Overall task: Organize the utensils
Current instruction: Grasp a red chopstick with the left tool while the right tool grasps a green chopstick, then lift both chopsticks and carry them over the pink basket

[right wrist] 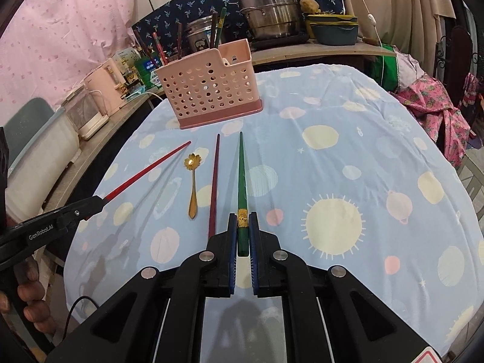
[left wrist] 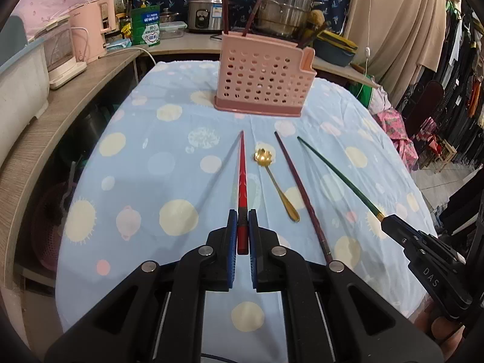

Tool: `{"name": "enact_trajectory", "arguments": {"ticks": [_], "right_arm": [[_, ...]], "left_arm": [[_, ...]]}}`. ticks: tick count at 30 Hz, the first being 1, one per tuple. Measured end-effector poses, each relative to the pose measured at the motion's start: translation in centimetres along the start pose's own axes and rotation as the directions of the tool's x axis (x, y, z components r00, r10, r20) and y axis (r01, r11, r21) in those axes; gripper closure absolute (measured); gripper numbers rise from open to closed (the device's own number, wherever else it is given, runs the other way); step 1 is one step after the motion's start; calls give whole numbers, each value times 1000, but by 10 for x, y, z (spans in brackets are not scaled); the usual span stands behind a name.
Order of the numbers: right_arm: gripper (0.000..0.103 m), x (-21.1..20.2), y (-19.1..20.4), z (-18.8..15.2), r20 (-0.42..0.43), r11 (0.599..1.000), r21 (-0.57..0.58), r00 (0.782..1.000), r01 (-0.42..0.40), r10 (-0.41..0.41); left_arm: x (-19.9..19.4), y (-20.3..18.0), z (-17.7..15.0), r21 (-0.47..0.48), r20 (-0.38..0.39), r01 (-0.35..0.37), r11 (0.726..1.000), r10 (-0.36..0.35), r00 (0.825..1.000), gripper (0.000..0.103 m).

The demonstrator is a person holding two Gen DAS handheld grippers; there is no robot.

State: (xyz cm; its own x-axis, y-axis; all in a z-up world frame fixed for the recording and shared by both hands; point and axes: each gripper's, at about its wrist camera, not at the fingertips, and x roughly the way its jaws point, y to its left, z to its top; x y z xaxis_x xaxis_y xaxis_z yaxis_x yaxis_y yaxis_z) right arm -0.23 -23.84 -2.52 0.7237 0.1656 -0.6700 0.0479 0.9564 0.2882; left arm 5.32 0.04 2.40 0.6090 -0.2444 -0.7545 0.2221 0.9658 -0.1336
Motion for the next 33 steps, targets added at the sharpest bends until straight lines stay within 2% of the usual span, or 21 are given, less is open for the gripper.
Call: {"name": "enact_trajectory", "arguments": {"ticks": [16, 27, 33], "right_arm": [[96, -47, -9, 36, 139, 999, 46, 990, -25, 18], [96, -78, -23, 67, 222, 992, 104, 974, -66, 41], [96, -87, -24, 85, 267, 990, 111, 962, -90, 57]], "left_arm": [[-49, 21, 33, -53, 130, 14, 999, -7, 992, 96], [-83, 34, 64, -81, 234, 12, 997, 7, 972, 96], [-90, 31, 85, -75, 273, 39, 996, -17, 962, 96]]}}
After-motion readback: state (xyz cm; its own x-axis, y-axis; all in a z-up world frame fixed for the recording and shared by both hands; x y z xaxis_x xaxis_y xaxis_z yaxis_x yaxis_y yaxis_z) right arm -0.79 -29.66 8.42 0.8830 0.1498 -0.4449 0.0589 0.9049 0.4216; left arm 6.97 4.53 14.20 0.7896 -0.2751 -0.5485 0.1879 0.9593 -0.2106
